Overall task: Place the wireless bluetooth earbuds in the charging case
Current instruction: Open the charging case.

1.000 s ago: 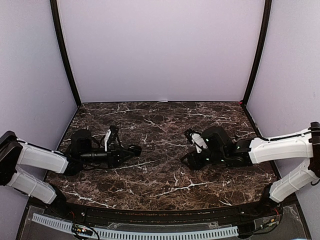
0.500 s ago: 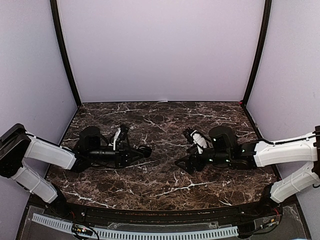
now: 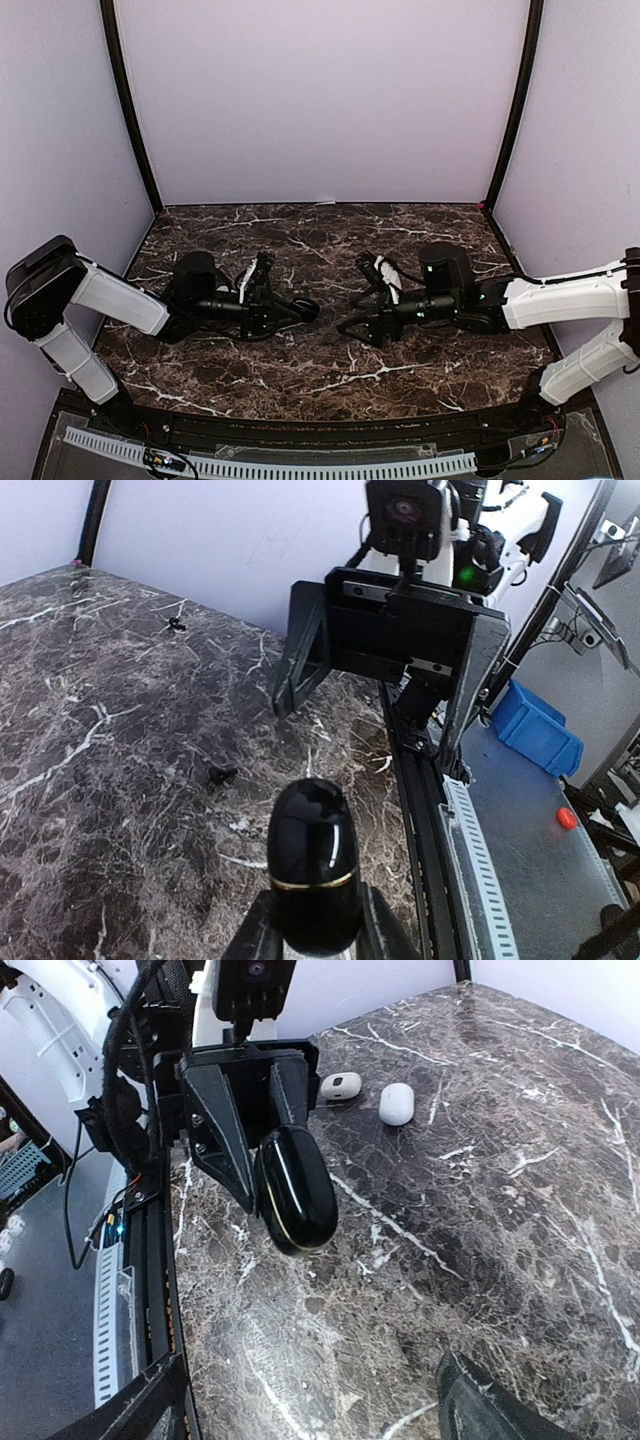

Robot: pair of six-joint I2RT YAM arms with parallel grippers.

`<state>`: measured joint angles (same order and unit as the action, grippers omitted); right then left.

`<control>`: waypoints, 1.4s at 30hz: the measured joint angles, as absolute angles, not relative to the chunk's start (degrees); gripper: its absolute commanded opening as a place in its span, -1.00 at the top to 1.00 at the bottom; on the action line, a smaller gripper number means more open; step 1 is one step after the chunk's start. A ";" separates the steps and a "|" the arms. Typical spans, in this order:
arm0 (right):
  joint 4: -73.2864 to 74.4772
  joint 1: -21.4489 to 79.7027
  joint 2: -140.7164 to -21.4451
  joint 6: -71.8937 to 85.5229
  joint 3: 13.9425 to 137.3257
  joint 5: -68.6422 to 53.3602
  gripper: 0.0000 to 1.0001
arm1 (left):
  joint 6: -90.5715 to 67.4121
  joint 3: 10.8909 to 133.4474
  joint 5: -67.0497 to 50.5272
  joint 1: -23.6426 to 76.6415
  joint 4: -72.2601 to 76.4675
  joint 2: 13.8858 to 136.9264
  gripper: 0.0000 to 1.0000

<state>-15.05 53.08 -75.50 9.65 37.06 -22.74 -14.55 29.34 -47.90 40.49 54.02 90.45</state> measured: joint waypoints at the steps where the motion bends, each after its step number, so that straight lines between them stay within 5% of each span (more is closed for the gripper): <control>1: -15.14 53.08 -76.47 9.69 37.80 -23.68 -0.68 | -14.17 29.32 -48.45 40.69 54.52 90.59 0.69; 42: -16.73 52.93 -89.65 9.28 46.63 -30.63 -0.64 | -5.06 28.73 -47.53 45.45 55.42 92.66 0.79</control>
